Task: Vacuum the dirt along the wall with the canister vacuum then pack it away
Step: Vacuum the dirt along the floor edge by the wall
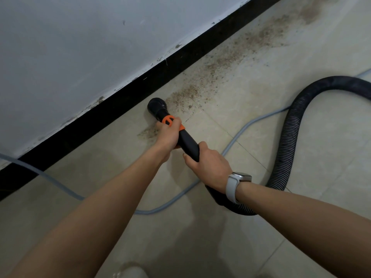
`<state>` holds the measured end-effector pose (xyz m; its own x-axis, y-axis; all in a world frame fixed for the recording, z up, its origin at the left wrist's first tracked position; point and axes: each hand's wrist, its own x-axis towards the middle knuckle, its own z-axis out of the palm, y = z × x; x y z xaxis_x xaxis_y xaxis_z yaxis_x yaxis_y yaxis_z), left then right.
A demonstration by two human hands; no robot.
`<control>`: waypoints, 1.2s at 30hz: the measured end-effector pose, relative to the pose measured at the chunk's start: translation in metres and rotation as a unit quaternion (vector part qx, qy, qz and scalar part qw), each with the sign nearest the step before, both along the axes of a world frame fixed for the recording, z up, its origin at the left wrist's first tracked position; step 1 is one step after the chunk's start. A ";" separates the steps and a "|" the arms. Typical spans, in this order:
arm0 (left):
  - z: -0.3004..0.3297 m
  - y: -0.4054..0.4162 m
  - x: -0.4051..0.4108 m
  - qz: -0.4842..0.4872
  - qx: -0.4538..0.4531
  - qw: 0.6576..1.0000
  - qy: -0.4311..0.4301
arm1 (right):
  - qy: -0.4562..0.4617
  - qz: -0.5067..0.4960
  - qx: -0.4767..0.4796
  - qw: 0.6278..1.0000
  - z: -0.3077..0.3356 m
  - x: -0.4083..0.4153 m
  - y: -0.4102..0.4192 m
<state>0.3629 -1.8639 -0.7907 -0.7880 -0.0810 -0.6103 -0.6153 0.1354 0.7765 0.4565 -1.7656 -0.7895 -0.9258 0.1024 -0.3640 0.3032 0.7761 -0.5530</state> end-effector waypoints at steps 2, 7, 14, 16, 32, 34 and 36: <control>0.001 0.004 -0.005 -0.013 0.009 1.000 -0.006 | 0.007 -0.008 0.004 1.000 0.000 -0.004 0.002; 0.003 0.017 -0.022 -0.021 0.043 0.999 -0.010 | 0.021 -0.031 0.031 0.999 0.003 -0.016 0.008; 0.003 0.030 -0.032 -0.039 0.077 0.996 -0.034 | 0.038 -0.021 0.086 0.995 0.007 -0.023 0.022; 0.005 0.031 -0.031 -0.037 0.081 0.995 -0.037 | 0.044 -0.011 0.094 0.994 0.008 -0.022 0.023; 0.016 -0.045 0.082 0.150 -0.030 0.988 0.027 | 0.017 0.162 0.006 0.987 0.015 0.053 -0.027; 0.016 -0.049 0.089 0.144 -0.029 0.989 0.009 | -0.008 0.155 -0.002 0.988 0.016 0.060 -0.033; 0.015 -0.049 0.092 0.134 -0.031 0.991 -0.005 | -0.029 0.138 -0.017 0.990 0.016 0.066 -0.036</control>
<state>0.4546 -1.9129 -0.7757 -0.7279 -0.3233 -0.6047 -0.6425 0.0137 0.7661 0.5224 -1.8013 -0.7731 -0.8940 -0.1653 -0.4164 0.1137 0.8152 -0.5679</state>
